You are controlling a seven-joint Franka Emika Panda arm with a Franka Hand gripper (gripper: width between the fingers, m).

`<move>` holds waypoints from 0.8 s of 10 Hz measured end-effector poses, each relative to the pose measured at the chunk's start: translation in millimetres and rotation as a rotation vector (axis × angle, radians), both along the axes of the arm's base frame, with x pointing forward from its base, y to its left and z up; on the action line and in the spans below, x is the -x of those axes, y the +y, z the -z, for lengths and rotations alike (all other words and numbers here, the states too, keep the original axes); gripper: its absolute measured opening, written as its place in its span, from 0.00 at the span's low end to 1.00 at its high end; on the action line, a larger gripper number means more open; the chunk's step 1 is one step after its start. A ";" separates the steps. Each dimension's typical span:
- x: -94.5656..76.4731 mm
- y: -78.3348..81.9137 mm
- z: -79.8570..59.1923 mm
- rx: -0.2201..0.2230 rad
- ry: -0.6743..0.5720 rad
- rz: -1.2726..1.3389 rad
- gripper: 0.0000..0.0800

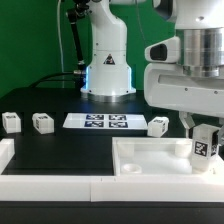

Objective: Assemble square table

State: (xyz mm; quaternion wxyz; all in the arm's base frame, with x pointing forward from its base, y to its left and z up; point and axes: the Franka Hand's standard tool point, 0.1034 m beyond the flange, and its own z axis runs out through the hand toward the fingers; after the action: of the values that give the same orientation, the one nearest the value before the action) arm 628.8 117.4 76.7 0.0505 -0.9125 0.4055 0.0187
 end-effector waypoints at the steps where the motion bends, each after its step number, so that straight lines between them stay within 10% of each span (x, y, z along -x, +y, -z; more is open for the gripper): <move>1: 0.0 -2.1 0.9 -0.034 0.010 0.144 0.36; 7: 1.5 -2.7 2.2 -0.086 0.030 0.456 0.36; 8: 2.4 0.2 1.8 -0.068 0.019 0.335 0.60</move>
Offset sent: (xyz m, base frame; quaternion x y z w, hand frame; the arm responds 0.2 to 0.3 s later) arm 0.0090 0.0024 0.0039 0.0943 -0.0310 0.2876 0.9526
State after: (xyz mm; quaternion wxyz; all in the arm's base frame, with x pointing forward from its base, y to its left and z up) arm 626.4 117.6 74.8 0.0802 -0.8295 0.5517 0.0324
